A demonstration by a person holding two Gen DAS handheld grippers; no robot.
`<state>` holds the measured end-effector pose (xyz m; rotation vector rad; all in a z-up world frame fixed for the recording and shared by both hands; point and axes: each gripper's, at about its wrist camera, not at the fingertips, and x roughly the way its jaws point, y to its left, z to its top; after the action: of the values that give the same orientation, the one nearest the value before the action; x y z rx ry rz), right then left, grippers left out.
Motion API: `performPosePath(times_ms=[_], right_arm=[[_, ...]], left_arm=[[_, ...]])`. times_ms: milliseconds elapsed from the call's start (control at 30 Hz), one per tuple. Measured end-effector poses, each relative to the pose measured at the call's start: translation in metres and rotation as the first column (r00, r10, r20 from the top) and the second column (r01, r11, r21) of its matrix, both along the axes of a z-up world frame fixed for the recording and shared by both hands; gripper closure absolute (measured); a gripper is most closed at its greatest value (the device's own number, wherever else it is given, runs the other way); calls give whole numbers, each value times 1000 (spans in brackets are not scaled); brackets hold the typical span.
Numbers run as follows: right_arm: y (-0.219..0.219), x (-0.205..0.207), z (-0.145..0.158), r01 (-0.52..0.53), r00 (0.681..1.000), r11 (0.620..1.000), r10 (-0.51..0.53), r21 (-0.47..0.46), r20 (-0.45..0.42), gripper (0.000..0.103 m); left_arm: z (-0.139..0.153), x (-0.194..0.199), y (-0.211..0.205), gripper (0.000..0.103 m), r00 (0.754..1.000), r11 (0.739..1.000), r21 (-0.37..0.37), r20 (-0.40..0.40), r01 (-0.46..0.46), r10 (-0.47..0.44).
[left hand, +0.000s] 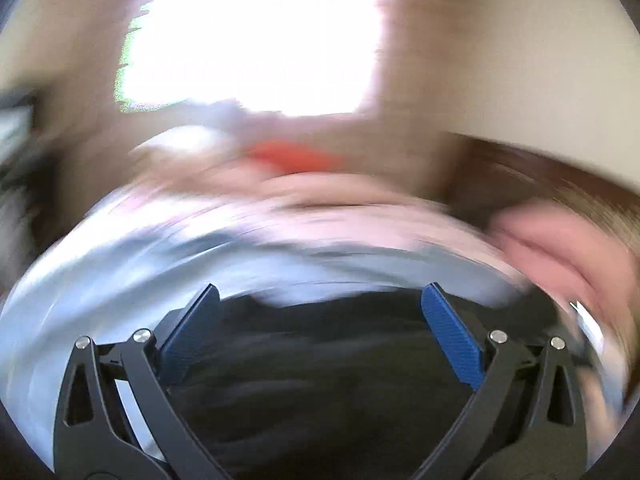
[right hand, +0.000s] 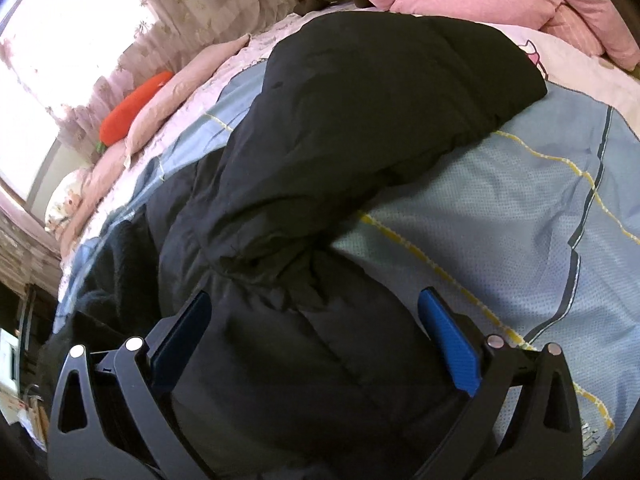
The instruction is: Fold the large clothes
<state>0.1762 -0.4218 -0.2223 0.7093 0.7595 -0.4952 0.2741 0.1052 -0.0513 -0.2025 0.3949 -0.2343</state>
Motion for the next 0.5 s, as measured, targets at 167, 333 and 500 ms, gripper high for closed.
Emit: performPosePath(times_ms=[167, 333, 500], right_arm=[[10, 5, 0, -9, 999, 997, 5, -74, -50, 1], [27, -5, 26, 8, 1000, 991, -5, -131, 23, 1], [120, 6, 99, -186, 943, 971, 219, -148, 252, 1]], left_arm=[[-98, 29, 92, 2, 946, 933, -242, -250, -266, 205], [-173, 45, 74, 2, 878, 959, -132, -448, -252, 169], [-179, 48, 80, 2, 875, 961, -109, -449, -254, 181]])
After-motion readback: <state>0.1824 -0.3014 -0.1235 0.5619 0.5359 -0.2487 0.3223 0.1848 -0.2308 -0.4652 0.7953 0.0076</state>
